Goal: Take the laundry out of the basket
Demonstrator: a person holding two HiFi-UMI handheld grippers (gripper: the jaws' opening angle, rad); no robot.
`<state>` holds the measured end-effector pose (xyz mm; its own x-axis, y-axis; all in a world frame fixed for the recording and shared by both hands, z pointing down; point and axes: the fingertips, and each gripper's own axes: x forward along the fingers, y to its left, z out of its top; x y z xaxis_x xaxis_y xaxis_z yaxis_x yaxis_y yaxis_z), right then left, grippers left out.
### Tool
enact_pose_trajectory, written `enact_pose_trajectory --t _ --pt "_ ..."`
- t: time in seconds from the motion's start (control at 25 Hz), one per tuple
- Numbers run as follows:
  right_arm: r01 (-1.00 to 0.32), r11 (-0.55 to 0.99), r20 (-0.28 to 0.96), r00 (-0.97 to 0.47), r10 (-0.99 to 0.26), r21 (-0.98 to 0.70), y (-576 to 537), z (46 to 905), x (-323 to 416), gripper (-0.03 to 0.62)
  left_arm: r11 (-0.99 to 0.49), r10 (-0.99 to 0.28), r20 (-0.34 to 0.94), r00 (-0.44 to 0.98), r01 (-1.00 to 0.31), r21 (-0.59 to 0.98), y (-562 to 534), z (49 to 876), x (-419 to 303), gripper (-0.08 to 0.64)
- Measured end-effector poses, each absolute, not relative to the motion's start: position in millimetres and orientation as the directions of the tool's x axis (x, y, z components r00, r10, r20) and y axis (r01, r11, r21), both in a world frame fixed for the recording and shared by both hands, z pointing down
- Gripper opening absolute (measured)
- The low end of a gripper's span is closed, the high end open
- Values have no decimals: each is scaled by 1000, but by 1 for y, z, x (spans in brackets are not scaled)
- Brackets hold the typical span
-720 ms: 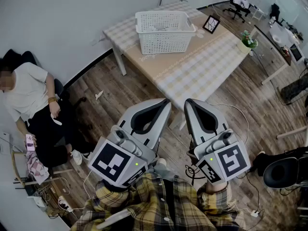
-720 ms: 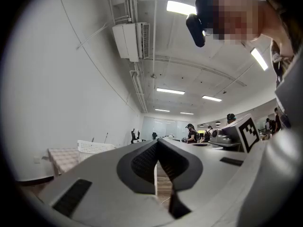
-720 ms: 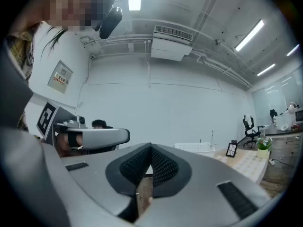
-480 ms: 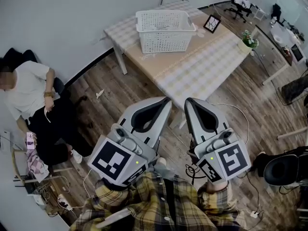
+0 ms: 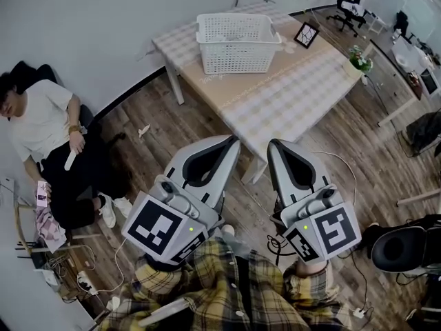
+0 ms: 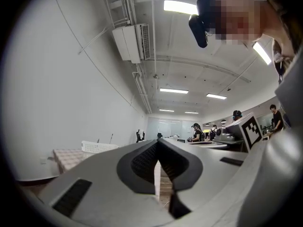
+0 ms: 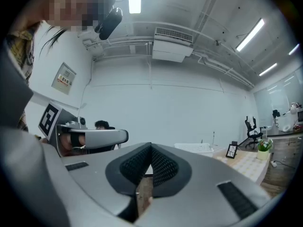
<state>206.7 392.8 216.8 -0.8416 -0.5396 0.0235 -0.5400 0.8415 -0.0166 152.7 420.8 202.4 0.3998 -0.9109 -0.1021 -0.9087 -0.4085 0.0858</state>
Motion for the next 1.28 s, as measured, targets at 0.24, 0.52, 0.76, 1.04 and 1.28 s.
enact_pose_trajectory --t 0.24,0.52,0.76,1.04,1.28 --pt "-528 849 30 -849 -527 -31 387 223 205 -5 -390 -919 -97 382 -917 82 415 204 150 14" --pt "-525 850 43 -851 -524 -41 359 234 183 -5 -378 -924 -93 370 -921 91 391 213 126 14" --pt "-528 848 61 -849 -525 -41 322 240 145 -5 -385 -921 -94 377 -918 93 352 215 90 14" --pt "-554 831 76 -831 -551 -42 267 239 92 -5 -406 -912 -99 398 -909 95 296 209 34 14" --pt "-605 795 70 -795 -602 -38 223 232 60 -5 -437 -898 -100 428 -895 89 258 206 -11 14"
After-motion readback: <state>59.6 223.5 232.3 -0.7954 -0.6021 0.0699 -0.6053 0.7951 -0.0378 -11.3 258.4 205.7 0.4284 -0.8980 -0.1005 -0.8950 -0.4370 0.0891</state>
